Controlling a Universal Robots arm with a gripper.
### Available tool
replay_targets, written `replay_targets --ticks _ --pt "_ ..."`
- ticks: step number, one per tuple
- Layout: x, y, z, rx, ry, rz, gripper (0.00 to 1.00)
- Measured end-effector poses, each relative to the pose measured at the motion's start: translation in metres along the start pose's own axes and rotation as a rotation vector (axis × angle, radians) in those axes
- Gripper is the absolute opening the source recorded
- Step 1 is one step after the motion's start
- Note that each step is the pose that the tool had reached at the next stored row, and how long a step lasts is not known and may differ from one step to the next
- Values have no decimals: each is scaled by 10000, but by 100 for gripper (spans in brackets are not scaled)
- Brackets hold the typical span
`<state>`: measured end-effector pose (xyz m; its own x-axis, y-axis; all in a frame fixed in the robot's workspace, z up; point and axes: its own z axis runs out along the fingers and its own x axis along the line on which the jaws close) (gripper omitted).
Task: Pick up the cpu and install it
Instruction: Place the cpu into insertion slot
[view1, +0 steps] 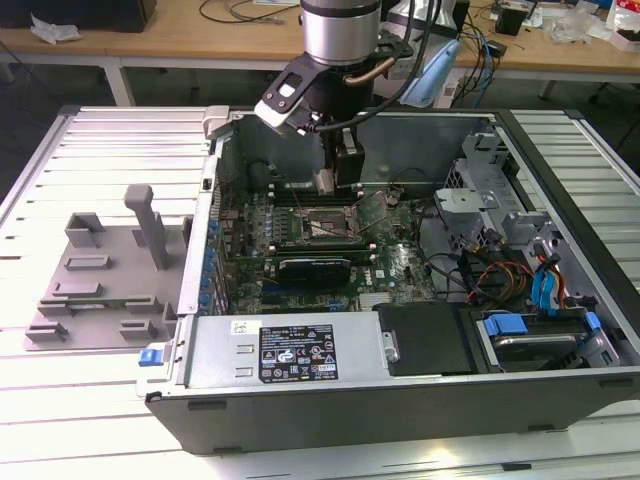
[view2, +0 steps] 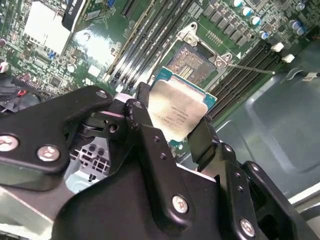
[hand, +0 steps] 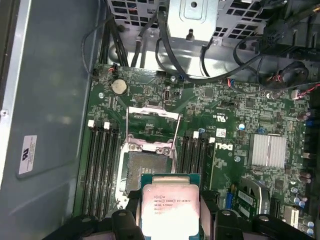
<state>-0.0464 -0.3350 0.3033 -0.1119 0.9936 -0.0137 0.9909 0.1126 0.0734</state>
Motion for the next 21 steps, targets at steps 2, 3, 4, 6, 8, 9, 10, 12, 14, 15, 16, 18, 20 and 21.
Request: replay_targets --ticks 2,3,4,6,8,9,10,12,14,15,16,18,20,21 --pt "1 -2 44 3 -22 -3 55" --pt "1 -3 44 3 -24 -3 55" --pt "1 -3 44 3 -24 -3 55" --pt "3 -4 53 10 -100 -5 55" --pt "8 -5 80 25 -220 -18 55" --pt "8 -5 91 25 -222 -19 55" --pt "8 -6 104 24 -222 -18 55" --pt "9 -8 130 24 -221 -17 55" --pt "9 -10 150 25 -223 -17 55" --pt "9 -11 166 25 -222 -17 55" --pt "10 -13 187 24 -222 -16 55" --pt "10 -15 224 25 -222 -16 55" --pt "10 -17 239 25 -223 -14 55" --pt "10 -17 248 25 -222 -13 55"
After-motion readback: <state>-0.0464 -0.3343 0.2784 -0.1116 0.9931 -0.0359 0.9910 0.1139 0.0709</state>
